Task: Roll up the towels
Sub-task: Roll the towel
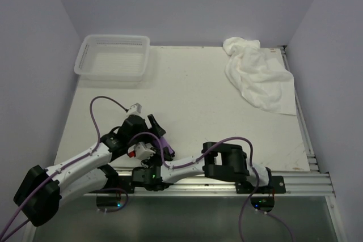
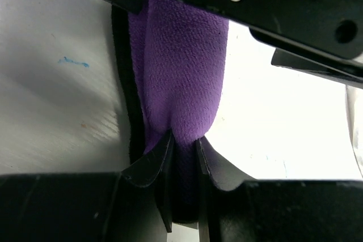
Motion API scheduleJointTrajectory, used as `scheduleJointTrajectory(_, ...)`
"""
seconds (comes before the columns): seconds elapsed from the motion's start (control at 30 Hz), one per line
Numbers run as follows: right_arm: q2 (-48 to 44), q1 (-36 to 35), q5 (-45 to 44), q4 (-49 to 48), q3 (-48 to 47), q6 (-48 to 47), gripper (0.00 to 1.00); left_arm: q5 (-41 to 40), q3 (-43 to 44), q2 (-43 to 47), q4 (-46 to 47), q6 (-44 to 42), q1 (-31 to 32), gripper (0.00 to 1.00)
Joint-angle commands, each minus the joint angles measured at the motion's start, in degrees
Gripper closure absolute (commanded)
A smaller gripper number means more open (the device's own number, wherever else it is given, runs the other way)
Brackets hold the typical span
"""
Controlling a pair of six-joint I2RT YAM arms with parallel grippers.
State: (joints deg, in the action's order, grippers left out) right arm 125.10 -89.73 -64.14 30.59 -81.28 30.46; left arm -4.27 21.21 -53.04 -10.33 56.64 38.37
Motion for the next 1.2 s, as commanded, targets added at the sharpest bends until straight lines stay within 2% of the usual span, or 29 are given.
scheduleJointTrajectory(0.0,4.6,2.7,13.7,-0.6,-3.8,-0.4,1.0,2.8,-1.4,-2.0,-0.7,4.2,5.2,0.1)
scheduleJointTrajectory(0.23,5.6,2.7,13.4,2.2,-5.7,2.0,1.0,1.3,0.3,-3.9,-5.8,4.4,6.6,0.11)
scheduleJointTrajectory(0.47,6.3,2.0,13.6,2.6,-6.9,2.1,1.0,0.1,0.0,-7.2,-4.5,5.1,7.9,0.12)
scheduleJointTrajectory(0.7,7.3,1.7,13.6,3.7,-7.8,2.2,1.0,-2.9,1.9,-13.5,-3.7,2.0,7.9,0.11)
scheduleJointTrajectory(0.9,7.6,1.7,14.1,3.9,-7.6,2.5,1.0,-8.8,7.0,-9.5,-11.4,-0.7,7.9,0.04)
scheduleJointTrajectory(1.0,7.5,1.7,14.1,3.5,-7.8,2.1,1.0,-6.8,7.8,-8.7,-11.4,-0.3,7.9,0.04)
scheduleJointTrajectory(1.17,7.7,1.7,14.0,4.1,-8.4,2.2,1.0,-3.9,4.8,-14.0,-7.6,0.7,7.9,0.04)
